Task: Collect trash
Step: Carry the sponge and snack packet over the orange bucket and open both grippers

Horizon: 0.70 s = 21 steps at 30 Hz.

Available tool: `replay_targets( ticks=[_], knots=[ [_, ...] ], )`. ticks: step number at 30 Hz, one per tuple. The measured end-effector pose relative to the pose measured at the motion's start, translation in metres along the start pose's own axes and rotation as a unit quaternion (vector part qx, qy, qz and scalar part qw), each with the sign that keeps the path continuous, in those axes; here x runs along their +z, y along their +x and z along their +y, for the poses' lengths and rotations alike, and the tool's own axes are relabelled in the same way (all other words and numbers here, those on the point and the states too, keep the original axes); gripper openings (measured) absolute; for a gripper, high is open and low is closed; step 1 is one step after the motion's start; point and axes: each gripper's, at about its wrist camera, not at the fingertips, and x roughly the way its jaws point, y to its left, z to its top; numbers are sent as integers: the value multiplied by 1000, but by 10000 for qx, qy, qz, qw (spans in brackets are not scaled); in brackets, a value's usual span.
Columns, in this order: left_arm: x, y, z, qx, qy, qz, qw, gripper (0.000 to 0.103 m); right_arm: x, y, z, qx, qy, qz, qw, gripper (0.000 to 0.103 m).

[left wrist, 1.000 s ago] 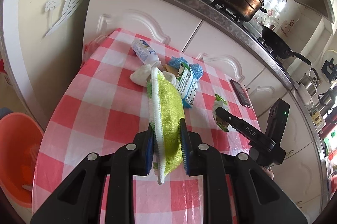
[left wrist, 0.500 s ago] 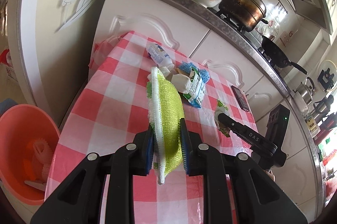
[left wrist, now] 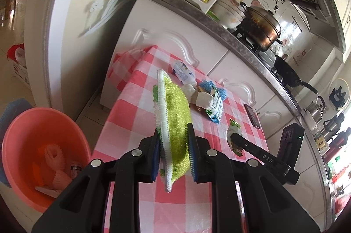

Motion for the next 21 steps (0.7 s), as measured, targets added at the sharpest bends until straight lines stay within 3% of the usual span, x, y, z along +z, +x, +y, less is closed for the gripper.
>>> replay_targets(
  ticks=[11, 21],
  knots=[
    [-1, -37, 44, 367, -214, -221, 9989, 23, -11, 24, 66, 545, -445, 486, 9963, 36],
    [-12, -62, 88, 809, -464, -408, 9948, 23, -31, 58, 151, 1018, -1221, 1025, 9819, 36]
  ],
)
